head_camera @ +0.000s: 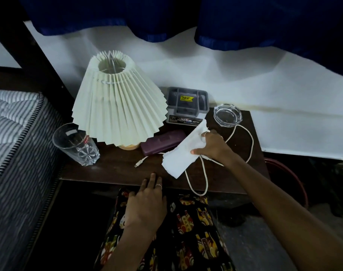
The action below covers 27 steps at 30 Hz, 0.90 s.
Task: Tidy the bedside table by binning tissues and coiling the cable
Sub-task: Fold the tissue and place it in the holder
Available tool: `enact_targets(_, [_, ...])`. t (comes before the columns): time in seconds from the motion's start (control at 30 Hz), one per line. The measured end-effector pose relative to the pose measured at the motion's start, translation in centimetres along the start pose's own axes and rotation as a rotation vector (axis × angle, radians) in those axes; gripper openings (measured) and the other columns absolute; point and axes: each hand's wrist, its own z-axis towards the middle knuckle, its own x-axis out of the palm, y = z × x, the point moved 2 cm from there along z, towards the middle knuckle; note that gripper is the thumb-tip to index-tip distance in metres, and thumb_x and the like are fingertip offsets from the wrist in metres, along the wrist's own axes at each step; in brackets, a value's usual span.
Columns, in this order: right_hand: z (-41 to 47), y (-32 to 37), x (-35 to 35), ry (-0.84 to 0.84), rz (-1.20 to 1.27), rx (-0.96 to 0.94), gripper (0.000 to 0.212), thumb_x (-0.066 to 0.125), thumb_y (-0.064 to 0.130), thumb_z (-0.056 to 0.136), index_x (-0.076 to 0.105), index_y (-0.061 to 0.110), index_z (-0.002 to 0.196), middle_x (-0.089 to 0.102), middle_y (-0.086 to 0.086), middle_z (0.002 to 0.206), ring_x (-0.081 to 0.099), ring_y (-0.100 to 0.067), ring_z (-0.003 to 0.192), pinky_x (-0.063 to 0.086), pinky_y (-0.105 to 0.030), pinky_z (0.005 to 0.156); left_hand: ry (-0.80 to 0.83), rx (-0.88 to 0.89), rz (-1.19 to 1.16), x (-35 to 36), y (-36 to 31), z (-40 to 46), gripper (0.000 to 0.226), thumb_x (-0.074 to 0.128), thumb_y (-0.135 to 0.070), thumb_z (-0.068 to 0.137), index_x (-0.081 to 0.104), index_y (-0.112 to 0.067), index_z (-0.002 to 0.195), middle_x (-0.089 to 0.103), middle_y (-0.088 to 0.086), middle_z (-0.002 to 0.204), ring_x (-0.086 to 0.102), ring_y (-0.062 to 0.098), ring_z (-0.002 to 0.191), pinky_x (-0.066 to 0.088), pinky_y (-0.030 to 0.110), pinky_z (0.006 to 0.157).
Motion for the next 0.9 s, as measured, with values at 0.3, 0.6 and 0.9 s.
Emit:
enact_targets(0.3, [0.4, 1.8, -0.3, -0.071, 0.266, 0.11, 0.056, 0.071, -0.002, 0.073, 0.047, -0.002, 0.124, 0.053, -0.022, 0.123, 0.056, -0.032, 0.11, 0.047, -0.033, 0.083, -0.014, -0.012, -0.011, -0.1, 0.5, -0.2, 0.057, 0.033, -0.04, 0.099, 0.017, -0.024, 0.151, 0.006, -0.008, 0.161, 0.015, 0.012, 0.147, 0.029, 0.042, 0.112])
enact_targets(0.6, [-3.2, 3.1, -3.0, -0.035, 1.135, 0.394, 0.026, 0.061, -0.018, 0.076, 0.052, 0.007, 0.074, 0.05, -0.011, 0.073, 0.048, -0.017, 0.063, 0.039, -0.025, 0.054, -0.116, -0.068, -0.341, -1.5, 1.2, -1.6, 0.052, 0.042, -0.039, 0.096, 0.033, -0.024, 0.145, 0.038, -0.003, 0.15, 0.043, 0.018, 0.134, 0.037, 0.038, 0.106])
enact_targets(0.9, [-12.9, 5.7, -6.7, -0.013, 1.497, 0.219, 0.03, 0.054, -0.01, 0.085, 0.058, 0.015, 0.101, 0.061, -0.003, 0.087, 0.055, -0.016, 0.076, 0.045, -0.025, 0.064, -0.148, -0.308, -1.436, -4.3, -0.2, -5.8, 0.057, 0.05, -0.061, 0.086, 0.059, -0.017, 0.121, 0.062, 0.004, 0.121, 0.056, 0.023, 0.114, 0.043, 0.034, 0.099])
